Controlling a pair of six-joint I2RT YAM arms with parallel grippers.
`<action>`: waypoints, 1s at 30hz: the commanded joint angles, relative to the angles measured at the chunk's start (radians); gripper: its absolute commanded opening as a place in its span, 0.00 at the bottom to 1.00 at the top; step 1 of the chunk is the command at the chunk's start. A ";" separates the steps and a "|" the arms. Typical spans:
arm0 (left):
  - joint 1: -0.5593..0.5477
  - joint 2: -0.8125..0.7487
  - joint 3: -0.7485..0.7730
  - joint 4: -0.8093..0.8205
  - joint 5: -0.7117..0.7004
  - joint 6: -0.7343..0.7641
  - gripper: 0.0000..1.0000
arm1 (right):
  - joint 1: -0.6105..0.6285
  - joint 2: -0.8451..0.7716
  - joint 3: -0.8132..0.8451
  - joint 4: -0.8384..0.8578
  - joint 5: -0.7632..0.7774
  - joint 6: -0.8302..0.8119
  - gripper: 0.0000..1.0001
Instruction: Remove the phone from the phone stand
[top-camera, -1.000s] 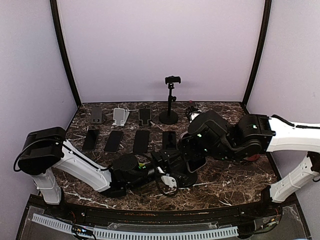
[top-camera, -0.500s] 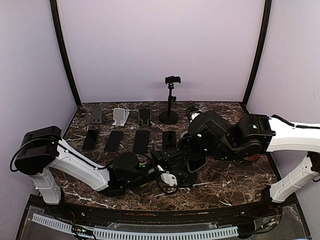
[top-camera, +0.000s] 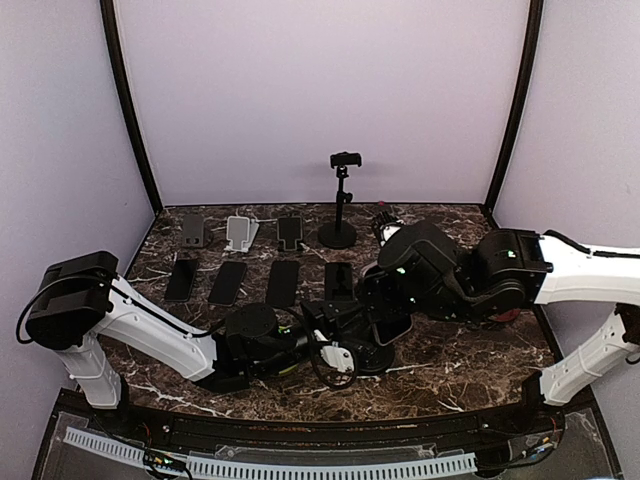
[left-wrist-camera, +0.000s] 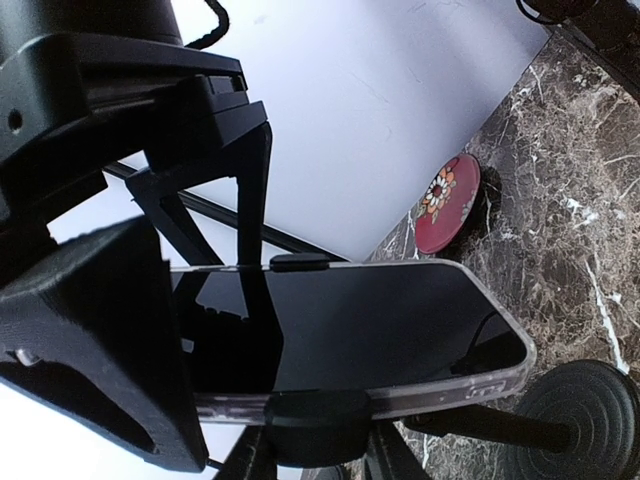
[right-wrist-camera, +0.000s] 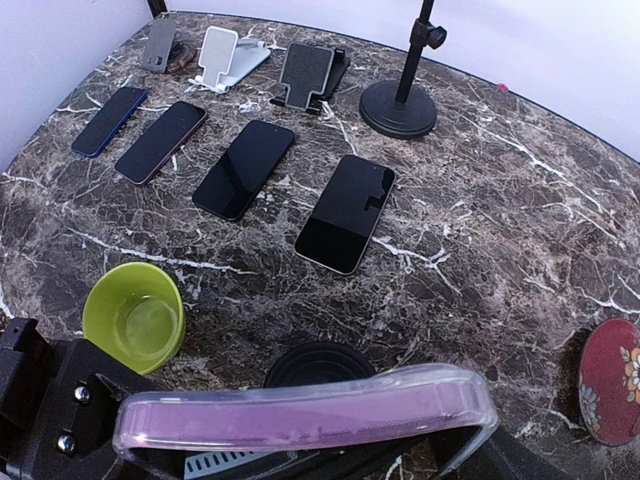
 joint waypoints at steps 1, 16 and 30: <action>-0.009 -0.041 0.005 0.039 0.040 0.003 0.00 | -0.001 -0.037 -0.012 0.036 -0.015 -0.013 0.44; 0.005 -0.079 -0.040 0.014 0.035 0.015 0.00 | -0.022 -0.064 0.001 -0.028 0.033 -0.042 0.34; 0.019 -0.091 -0.073 0.008 0.055 0.014 0.00 | -0.023 -0.041 0.012 -0.056 0.043 -0.096 0.27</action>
